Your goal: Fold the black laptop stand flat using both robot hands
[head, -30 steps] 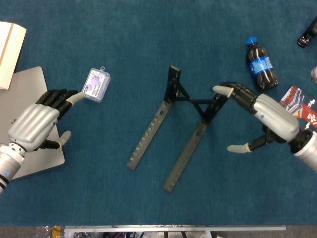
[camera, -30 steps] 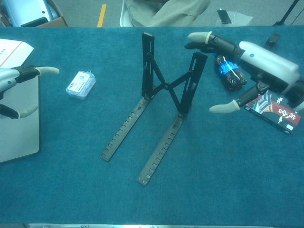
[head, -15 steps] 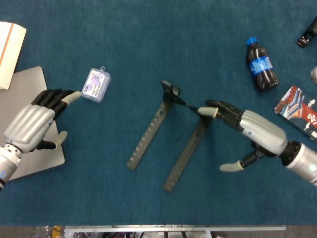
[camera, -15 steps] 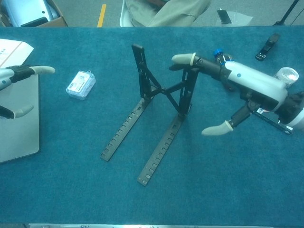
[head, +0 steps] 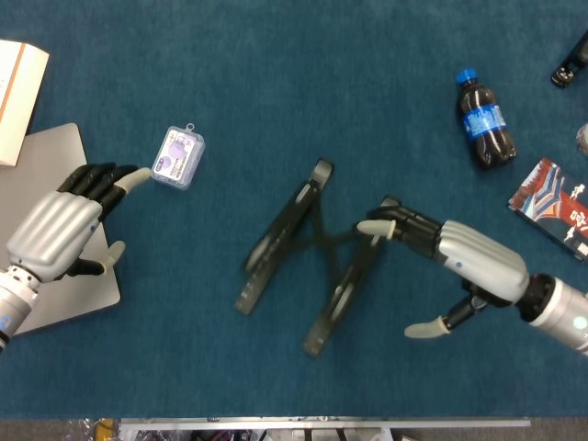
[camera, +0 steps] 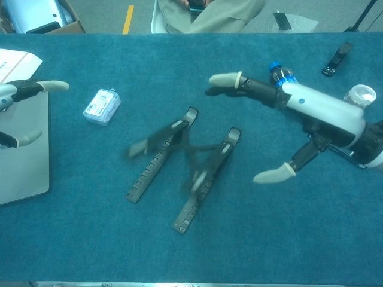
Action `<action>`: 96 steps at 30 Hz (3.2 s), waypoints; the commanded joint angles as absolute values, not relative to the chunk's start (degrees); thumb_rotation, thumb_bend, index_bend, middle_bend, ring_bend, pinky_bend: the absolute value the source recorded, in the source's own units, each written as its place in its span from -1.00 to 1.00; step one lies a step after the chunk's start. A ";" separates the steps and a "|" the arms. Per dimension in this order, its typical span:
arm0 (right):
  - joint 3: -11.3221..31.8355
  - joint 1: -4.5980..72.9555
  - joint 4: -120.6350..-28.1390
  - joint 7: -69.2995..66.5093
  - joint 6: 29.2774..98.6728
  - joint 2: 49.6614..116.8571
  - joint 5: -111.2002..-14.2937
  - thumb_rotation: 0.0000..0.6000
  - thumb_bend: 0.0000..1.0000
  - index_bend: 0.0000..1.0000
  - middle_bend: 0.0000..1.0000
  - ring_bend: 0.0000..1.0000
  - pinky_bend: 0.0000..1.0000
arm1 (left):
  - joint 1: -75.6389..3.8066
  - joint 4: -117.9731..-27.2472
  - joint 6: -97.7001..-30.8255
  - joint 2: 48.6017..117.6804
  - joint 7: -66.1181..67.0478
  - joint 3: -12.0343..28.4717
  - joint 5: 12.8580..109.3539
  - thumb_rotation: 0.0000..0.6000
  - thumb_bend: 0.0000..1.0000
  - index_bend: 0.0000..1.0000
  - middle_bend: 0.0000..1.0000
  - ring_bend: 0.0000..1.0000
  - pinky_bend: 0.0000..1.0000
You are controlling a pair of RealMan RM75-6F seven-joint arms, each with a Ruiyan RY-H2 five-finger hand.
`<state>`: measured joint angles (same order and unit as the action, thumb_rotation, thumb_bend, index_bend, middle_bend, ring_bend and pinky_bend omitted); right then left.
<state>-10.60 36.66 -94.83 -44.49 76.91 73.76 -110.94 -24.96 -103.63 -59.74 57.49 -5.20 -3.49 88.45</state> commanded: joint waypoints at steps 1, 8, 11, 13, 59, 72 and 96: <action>-10.10 36.22 -94.88 -43.43 76.91 73.39 -109.71 1.00 -0.99 -1.00 -0.79 -1.00 -0.99 | -25.17 -103.68 -59.53 57.42 -5.36 -3.39 88.52 1.00 -0.18 -0.97 -0.88 -1.00 -0.92; -9.25 35.70 -94.11 -38.66 75.65 72.63 -107.87 1.00 -0.99 -1.00 -0.79 -1.00 -0.99 | -26.83 -104.55 -57.41 56.68 -3.89 -3.24 89.26 1.00 -0.18 -0.97 -0.88 -1.00 -0.92; -8.63 35.26 -93.77 -36.06 75.86 72.47 -107.44 1.00 -0.99 -1.00 -0.79 -1.00 -0.99 | -27.69 -105.29 -55.99 56.49 -3.26 -3.34 89.45 1.00 -0.18 -0.97 -0.87 -1.00 -0.92; -8.20 34.83 -93.23 -33.94 76.29 72.54 -107.42 1.00 -0.99 -1.00 -0.79 -1.00 -0.99 | -28.26 -106.11 -54.90 56.43 -3.13 -3.55 89.59 1.00 -0.18 -0.97 -0.85 -1.00 -0.92; -6.64 32.78 -79.31 -5.83 71.60 81.08 -108.25 1.00 -1.00 -1.00 -0.95 -1.00 -0.99 | -40.74 -104.73 -37.15 65.65 11.50 -3.80 72.51 -0.29 -0.24 -0.56 -1.00 -1.00 -1.00; -7.15 33.36 -72.55 -4.97 72.94 86.13 -110.25 1.00 -1.00 -1.00 -1.00 -1.00 -0.99 | -43.63 -108.23 -32.72 66.68 7.93 -3.02 67.55 -0.69 -0.25 -0.55 -1.00 -1.00 -1.00; -7.02 36.12 -64.63 -5.33 71.71 94.02 -110.07 1.00 -1.00 -1.00 -1.00 -1.00 -0.99 | -44.93 -101.93 -36.65 73.24 10.36 -3.56 63.84 -0.61 -0.25 -0.57 -1.00 -1.00 -1.00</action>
